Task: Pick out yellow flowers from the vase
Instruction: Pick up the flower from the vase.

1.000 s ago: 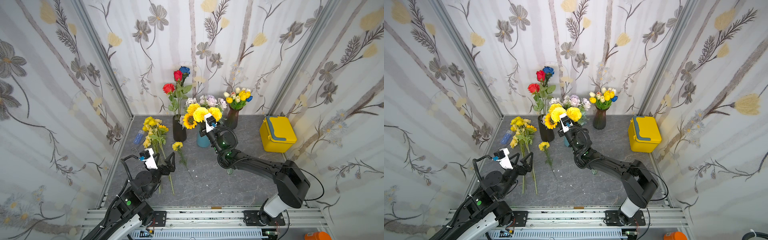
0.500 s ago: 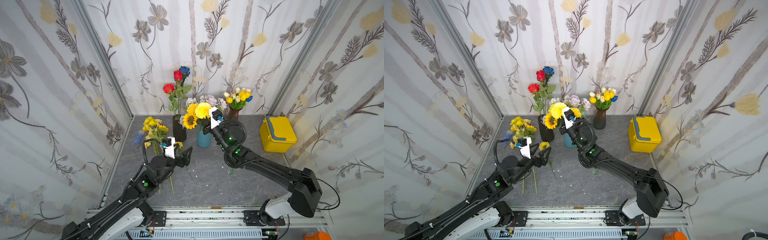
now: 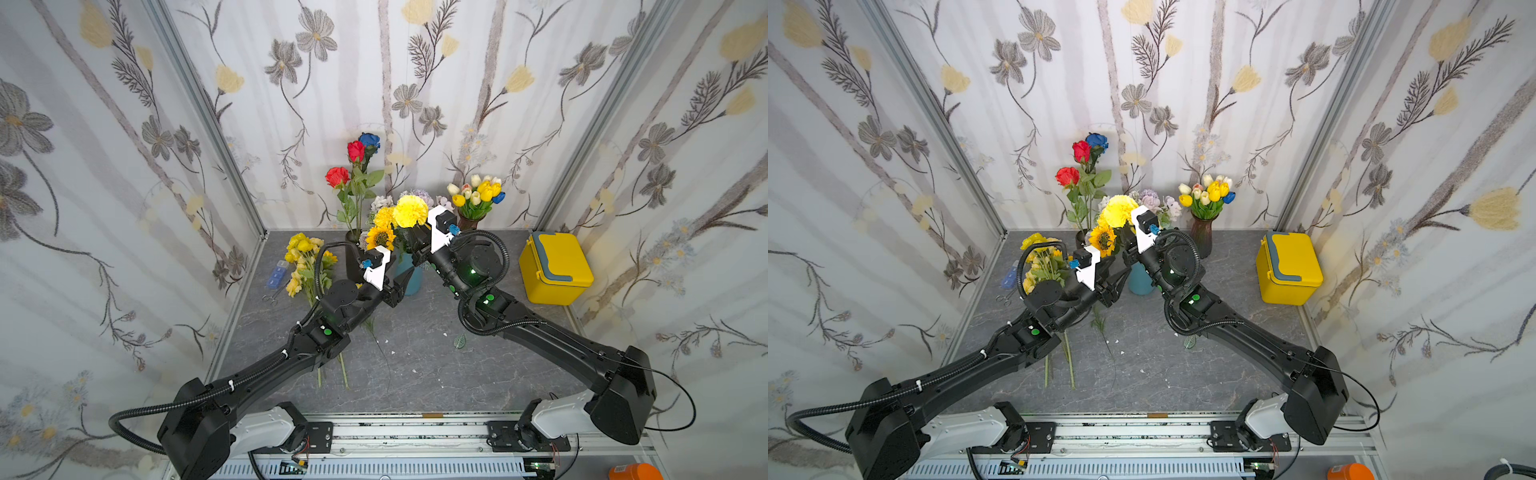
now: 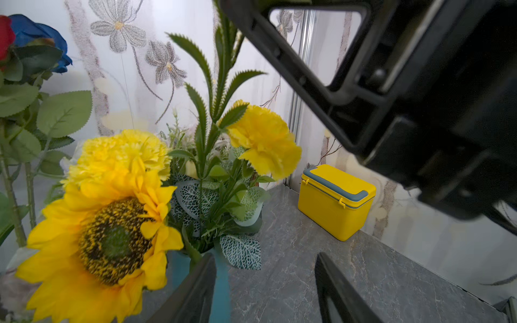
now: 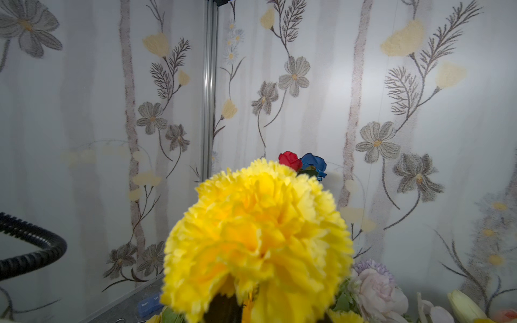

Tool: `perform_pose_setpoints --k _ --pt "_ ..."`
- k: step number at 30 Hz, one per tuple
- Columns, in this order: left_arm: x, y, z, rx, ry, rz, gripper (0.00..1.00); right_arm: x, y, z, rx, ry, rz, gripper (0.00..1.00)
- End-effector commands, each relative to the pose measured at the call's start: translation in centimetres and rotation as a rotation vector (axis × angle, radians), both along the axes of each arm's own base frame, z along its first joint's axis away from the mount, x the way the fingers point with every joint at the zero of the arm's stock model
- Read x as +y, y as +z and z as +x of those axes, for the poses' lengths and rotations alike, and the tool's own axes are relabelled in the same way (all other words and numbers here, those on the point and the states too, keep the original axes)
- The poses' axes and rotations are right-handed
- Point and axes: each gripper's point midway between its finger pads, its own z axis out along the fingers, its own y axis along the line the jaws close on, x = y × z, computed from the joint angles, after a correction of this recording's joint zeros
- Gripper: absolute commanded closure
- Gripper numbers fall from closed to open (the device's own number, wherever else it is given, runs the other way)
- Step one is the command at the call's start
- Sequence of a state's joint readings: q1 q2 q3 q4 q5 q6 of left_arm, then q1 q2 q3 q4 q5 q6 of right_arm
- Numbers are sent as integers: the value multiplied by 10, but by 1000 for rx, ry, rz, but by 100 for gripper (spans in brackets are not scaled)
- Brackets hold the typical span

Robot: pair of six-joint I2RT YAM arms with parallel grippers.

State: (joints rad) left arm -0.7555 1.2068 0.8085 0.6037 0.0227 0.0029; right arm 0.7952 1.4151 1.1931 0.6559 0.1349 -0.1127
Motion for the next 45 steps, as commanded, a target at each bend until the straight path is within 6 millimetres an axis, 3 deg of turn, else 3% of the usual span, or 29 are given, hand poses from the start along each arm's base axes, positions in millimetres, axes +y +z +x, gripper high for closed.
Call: perform_pose_setpoints --k 1,10,20,30,37,41,45 --pt "-2 21 8 -104 32 1 44 -5 9 1 -7 4 33 76" --pt "-12 17 56 -108 120 31 66 -6 14 0 -21 24 50 76" --pt "-13 -3 93 -65 167 29 72 -7 10 4 -15 21 51 76" --pt "-14 -6 111 -69 219 28 80 -8 10 5 -17 22 59 76" --pt "-14 -6 120 -76 249 32 81 -8 10 5 -15 29 61 76" --pt "-14 -6 123 -74 260 38 74 -8 11 6 -17 30 63 76" --pt "-16 -4 123 -80 253 39 78 -7 12 6 -18 33 62 76"
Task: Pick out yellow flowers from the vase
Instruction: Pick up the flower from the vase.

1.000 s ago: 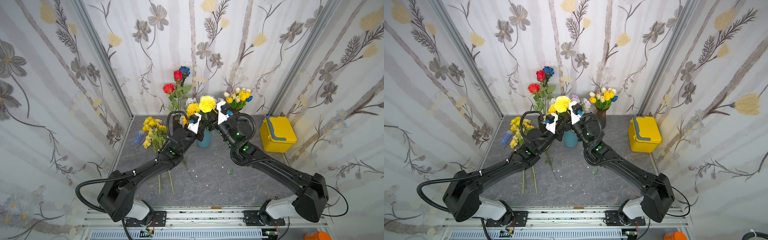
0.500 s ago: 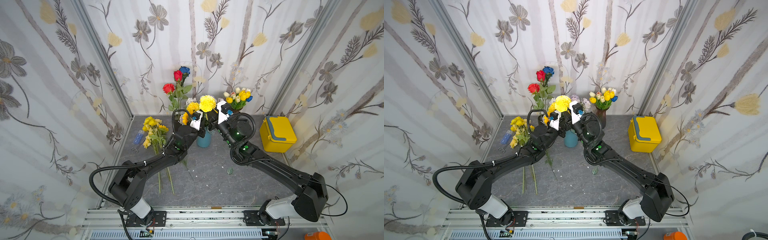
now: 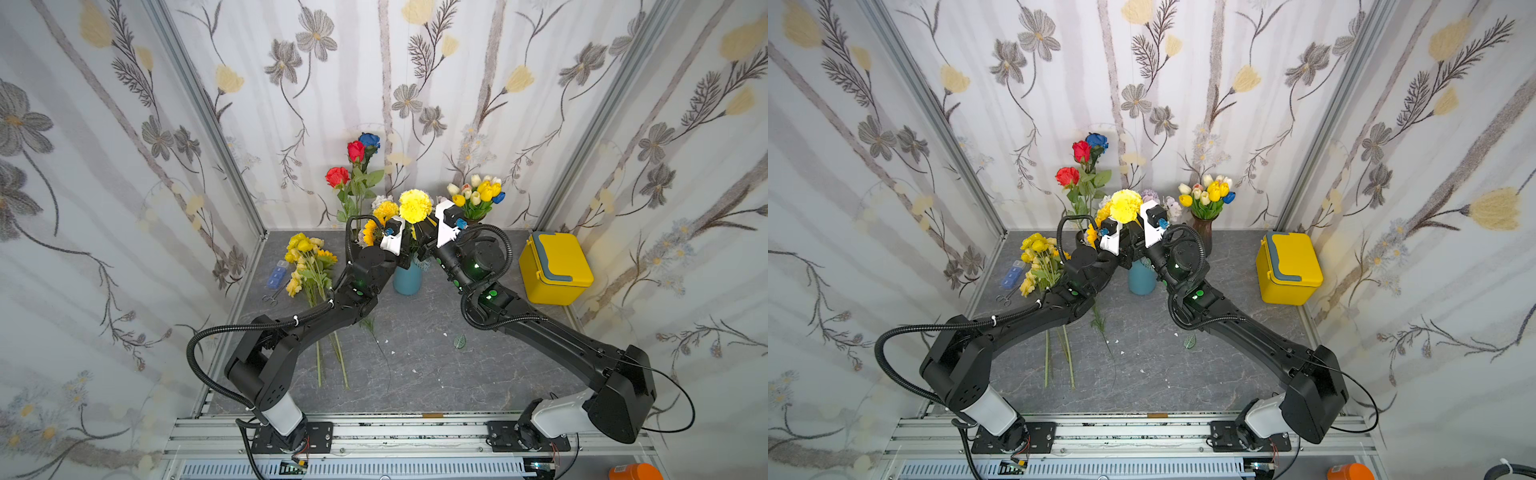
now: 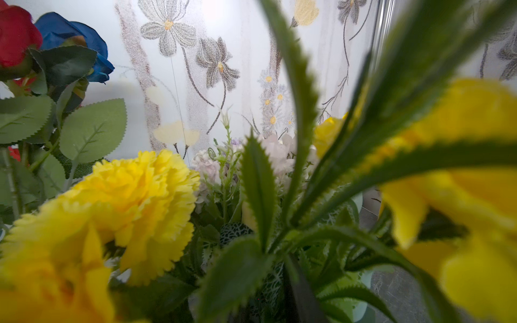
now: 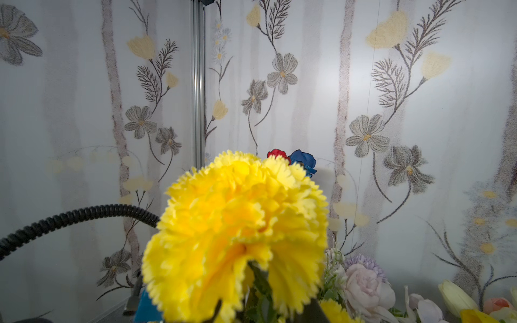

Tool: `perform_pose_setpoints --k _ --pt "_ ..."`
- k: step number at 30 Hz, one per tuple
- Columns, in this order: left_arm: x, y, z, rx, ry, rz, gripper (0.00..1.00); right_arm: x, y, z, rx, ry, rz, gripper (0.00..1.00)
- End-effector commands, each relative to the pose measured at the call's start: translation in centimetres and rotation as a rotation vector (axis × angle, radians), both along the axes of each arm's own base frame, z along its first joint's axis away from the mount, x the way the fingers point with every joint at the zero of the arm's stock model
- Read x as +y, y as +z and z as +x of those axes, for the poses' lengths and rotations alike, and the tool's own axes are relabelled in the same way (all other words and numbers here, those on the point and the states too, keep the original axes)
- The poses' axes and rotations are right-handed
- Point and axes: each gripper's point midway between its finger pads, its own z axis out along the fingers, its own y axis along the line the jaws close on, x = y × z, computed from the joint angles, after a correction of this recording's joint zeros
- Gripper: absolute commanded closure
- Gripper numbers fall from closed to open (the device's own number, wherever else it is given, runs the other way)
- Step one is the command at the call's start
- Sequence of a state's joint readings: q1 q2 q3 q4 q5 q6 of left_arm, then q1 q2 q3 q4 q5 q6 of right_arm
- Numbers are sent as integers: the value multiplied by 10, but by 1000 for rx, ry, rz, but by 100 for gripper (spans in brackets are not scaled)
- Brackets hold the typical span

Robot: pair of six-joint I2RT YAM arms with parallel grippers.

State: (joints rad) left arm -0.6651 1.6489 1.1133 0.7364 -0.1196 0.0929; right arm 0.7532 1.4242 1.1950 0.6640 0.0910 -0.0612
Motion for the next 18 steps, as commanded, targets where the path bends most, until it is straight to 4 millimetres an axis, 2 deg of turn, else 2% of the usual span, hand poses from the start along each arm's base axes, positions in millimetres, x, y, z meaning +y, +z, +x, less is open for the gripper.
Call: perform_pose_setpoints --k 1,8,18 --pt "1 16 2 -47 10 -20 79 0 13 -4 -36 16 35 76" --pt "-1 17 2 -49 4 -12 89 0 12 -3 -30 15 35 76" --pt "7 25 -16 -70 -20 -18 91 -3 15 -3 -31 5 42 76"
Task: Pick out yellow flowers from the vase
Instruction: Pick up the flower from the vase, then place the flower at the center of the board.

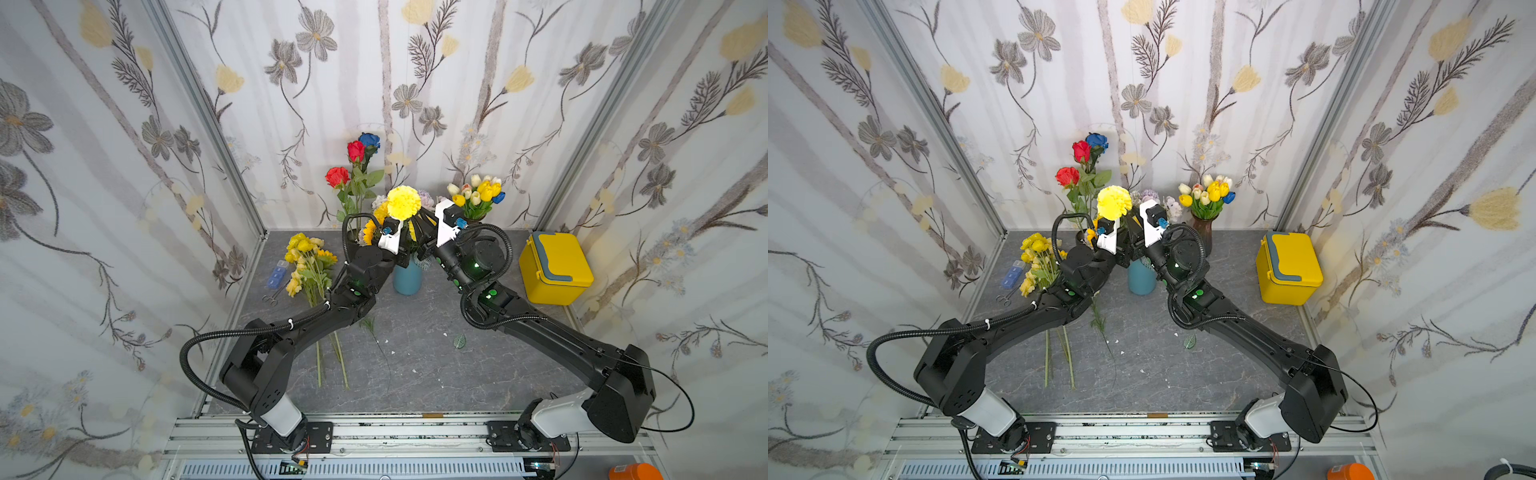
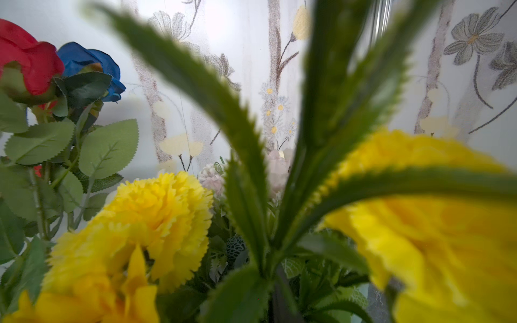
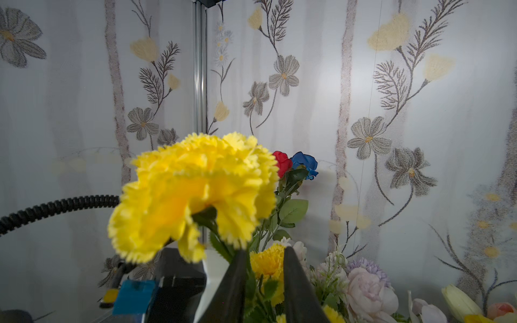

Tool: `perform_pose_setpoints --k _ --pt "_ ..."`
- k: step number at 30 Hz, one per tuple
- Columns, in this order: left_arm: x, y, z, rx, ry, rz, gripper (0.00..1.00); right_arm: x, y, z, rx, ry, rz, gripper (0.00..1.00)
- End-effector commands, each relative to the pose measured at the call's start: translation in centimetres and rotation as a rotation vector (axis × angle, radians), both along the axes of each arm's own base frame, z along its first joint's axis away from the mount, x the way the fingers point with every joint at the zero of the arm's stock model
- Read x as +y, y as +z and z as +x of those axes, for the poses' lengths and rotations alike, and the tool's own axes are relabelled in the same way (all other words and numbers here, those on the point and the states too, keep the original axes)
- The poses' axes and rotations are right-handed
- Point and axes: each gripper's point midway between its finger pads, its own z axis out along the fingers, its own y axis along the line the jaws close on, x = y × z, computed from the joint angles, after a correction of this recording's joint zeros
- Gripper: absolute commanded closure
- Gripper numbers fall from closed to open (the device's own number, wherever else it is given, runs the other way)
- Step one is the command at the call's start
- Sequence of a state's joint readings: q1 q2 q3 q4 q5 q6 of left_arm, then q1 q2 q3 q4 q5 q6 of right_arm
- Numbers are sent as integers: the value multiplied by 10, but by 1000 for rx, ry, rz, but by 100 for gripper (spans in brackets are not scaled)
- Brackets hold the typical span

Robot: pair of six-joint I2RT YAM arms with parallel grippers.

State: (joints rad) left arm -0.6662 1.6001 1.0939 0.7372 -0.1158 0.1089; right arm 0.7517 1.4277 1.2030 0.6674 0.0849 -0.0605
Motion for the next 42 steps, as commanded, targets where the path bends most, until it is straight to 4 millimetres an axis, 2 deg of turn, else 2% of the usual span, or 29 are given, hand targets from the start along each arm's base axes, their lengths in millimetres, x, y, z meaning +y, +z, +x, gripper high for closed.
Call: perform_pose_setpoints --k 1,4,7,13,19,23,26,28,29,32,37,42 --pt "1 10 -7 -37 -17 -11 91 -3 12 -2 -24 -2 38 75" --pt "3 11 -8 -34 -13 -8 92 -5 14 -2 -22 -2 44 74" --pt "5 22 -13 -32 -22 -25 94 -7 17 -6 -16 8 52 70" --pt "7 63 -32 -4 -69 -76 96 -23 23 -20 31 1 49 48" --pt "22 98 -62 44 -97 -112 97 -58 12 -51 65 -12 63 32" --pt "41 123 -96 81 -134 -130 98 -80 -8 -73 80 -19 53 25" --pt "53 125 -121 130 -167 -132 98 -98 -23 -87 76 -37 53 18" --pt "62 114 -134 193 -175 -121 98 -110 -34 -93 88 -65 67 12" --pt "64 108 -140 222 -185 -116 98 -114 -52 -92 113 -81 58 9" --pt "75 74 -157 343 -190 -109 98 -125 -80 -95 162 -111 67 3" --pt "91 2 -178 560 -162 -151 98 -134 -127 -92 287 -144 73 0" --pt "93 -75 -182 747 -120 -246 98 -137 -156 -88 369 -158 110 0"
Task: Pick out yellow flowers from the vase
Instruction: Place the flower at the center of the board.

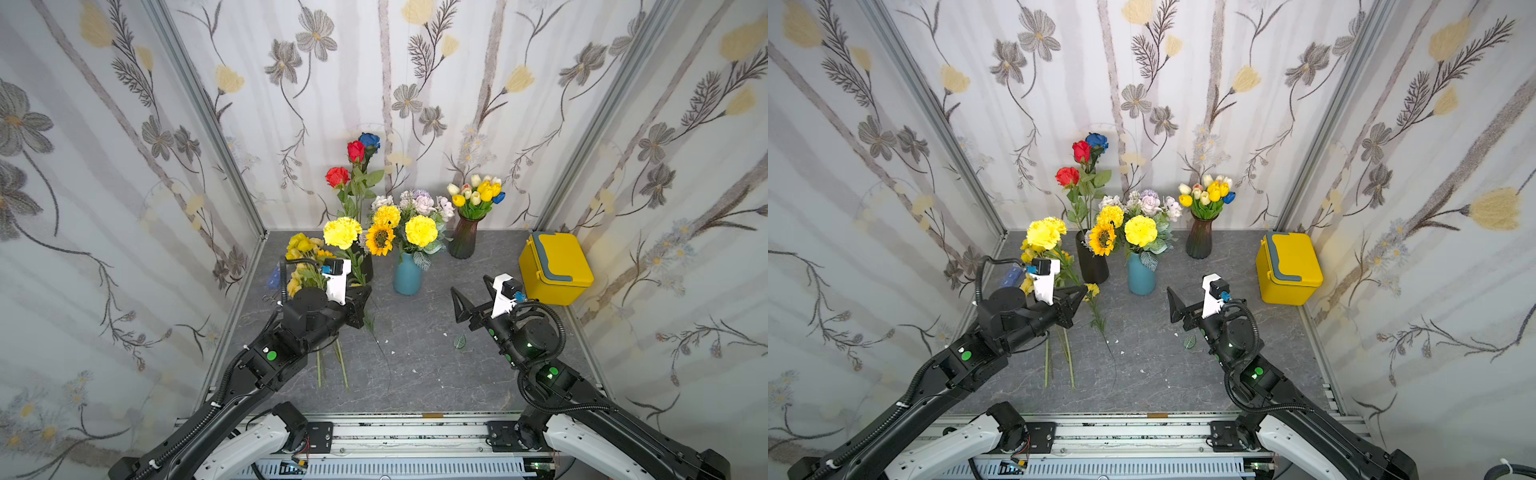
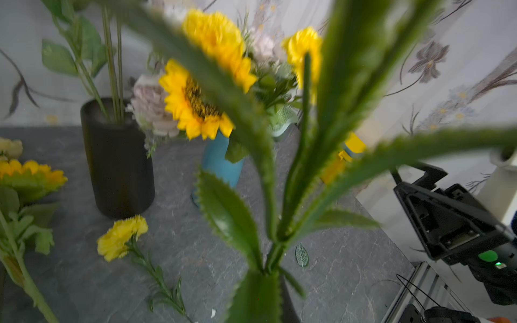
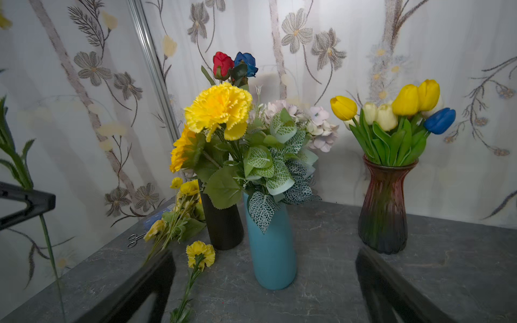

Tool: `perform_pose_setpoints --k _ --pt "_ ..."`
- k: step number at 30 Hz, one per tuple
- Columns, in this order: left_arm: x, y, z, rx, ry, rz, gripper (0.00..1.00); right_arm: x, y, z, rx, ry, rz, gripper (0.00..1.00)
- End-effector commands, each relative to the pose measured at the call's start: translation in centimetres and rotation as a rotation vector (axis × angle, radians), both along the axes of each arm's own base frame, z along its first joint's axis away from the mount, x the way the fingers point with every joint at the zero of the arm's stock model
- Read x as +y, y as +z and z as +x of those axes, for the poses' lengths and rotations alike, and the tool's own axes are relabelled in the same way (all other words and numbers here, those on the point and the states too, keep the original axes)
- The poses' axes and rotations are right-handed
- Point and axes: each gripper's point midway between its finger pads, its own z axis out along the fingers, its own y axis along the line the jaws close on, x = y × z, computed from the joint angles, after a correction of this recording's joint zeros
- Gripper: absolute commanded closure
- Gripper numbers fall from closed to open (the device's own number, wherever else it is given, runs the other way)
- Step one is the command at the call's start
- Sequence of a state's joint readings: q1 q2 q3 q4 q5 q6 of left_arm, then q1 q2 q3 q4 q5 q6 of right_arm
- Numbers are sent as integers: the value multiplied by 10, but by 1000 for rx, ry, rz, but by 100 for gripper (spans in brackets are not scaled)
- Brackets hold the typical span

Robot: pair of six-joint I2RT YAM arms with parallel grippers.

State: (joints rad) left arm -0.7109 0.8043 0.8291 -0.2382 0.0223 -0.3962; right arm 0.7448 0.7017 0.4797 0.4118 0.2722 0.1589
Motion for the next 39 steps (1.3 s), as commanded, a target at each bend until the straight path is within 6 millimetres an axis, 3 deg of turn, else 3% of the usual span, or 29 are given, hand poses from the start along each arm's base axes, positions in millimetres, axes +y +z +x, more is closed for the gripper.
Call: perform_pose_setpoints --k 1,8,23,28,34,39 --pt "0 -39 -3 149 48 -92 98 -4 -9 4 50 -25 66 0" --pt "2 -88 7 250 137 -157 97 3 -26 8 108 -9 79 0" --pt "-27 -191 33 533 163 -15 96 3 -44 15 168 -42 92 0" --pt "-25 -229 43 612 180 53 96 9 -48 17 176 -18 74 0" --pt "-26 -254 46 665 179 65 95 25 -43 20 111 39 18 0" --pt "-21 -257 49 672 190 68 83 41 -31 30 65 64 -5 1"
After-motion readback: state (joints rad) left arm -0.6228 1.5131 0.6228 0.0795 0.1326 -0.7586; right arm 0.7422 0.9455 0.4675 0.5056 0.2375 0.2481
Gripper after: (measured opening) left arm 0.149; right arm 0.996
